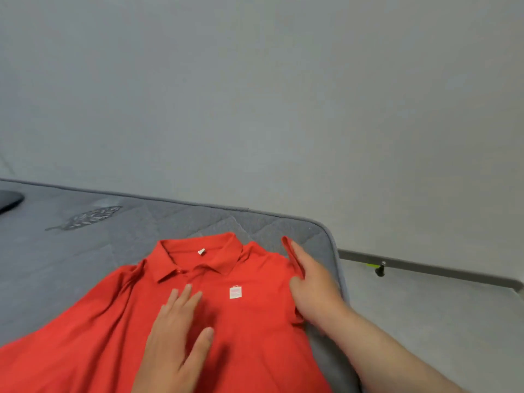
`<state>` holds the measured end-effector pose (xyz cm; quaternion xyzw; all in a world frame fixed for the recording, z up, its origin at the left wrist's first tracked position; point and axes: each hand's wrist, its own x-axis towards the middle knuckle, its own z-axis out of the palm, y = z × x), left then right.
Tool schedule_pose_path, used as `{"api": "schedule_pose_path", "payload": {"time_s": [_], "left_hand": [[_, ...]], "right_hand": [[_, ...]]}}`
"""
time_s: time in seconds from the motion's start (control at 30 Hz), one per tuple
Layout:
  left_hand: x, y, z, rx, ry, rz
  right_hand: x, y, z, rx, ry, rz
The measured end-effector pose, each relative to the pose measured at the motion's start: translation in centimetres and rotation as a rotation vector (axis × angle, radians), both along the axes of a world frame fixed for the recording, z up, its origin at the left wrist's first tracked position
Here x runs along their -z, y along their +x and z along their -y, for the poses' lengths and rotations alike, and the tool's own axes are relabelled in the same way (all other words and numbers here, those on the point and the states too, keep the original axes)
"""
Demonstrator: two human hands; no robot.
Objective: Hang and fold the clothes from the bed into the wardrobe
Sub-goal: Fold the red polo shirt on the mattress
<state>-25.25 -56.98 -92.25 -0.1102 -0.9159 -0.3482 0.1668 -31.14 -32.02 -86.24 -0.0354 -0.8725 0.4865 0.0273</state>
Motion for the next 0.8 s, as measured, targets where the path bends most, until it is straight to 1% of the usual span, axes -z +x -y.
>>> {"api": "schedule_pose_path", "payload": {"time_s": [0.03,0.07,0.1,0.13,0.17,0.2,0.23,0.27,0.33,0.4,0.47,0.5,0.57,0.6,0.7,0.73,0.8], "left_hand": [[-0.3,1.6,3.0,-0.130,0.005,-0.042],[-0.7,3.2,6.3,-0.293,-0.009,-0.054],[-0.9,5.1,10.0,-0.472,-0.040,-0.037],[-1.1,5.9,12.3,-0.630,-0.047,0.056],[-1.3,6.9,14.8,-0.751,-0.012,0.225],[-1.6,7.7,16.4,-0.836,0.055,0.426],[-1.5,8.4,17.5,-0.896,0.141,0.547],[-1.1,8.6,18.1,-0.926,0.225,0.569],[-1.1,8.2,18.3,-0.903,0.433,0.516],[-0.3,6.4,19.5,-0.877,0.615,0.464],[0.2,4.5,20.9,-0.877,0.859,0.471],[0.6,3.6,21.8,-0.844,0.981,0.489],[0.5,2.8,21.7,-0.744,1.139,0.523],[0.3,2.6,21.2,-0.747,1.129,0.527],[0.0,1.9,20.1,-0.822,0.986,0.450],[-0.2,1.7,20.1,-0.866,0.999,0.423],[-0.6,1.1,21.3,-0.946,1.107,0.344]], "right_hand": [[0.5,0.4,1.7,-0.142,0.228,-0.002],[1.2,1.1,3.5,-0.263,0.447,0.043],[2.1,2.3,6.0,-0.330,0.654,0.049],[2.9,3.5,7.2,-0.337,0.834,-0.018],[3.8,4.7,9.0,-0.330,0.924,-0.106],[4.7,5.8,11.3,-0.346,0.904,-0.163],[5.5,6.8,13.7,-0.379,0.847,-0.225],[5.9,7.6,16.3,-0.430,0.789,-0.262],[6.5,8.5,21.2,-0.524,0.708,-0.272],[7.5,8.7,24.6,-0.587,0.678,-0.289],[8.3,8.6,26.1,-0.594,0.707,-0.264],[8.8,8.5,26.4,-0.584,0.719,-0.257],[9.4,8.5,26.1,-0.572,0.703,-0.235],[9.3,8.5,26.0,-0.568,0.676,-0.200],[9.4,8.1,26.1,-0.539,0.640,-0.162],[9.6,8.0,26.0,-0.532,0.642,-0.167],[9.8,7.8,26.1,-0.522,0.642,-0.202]]}}
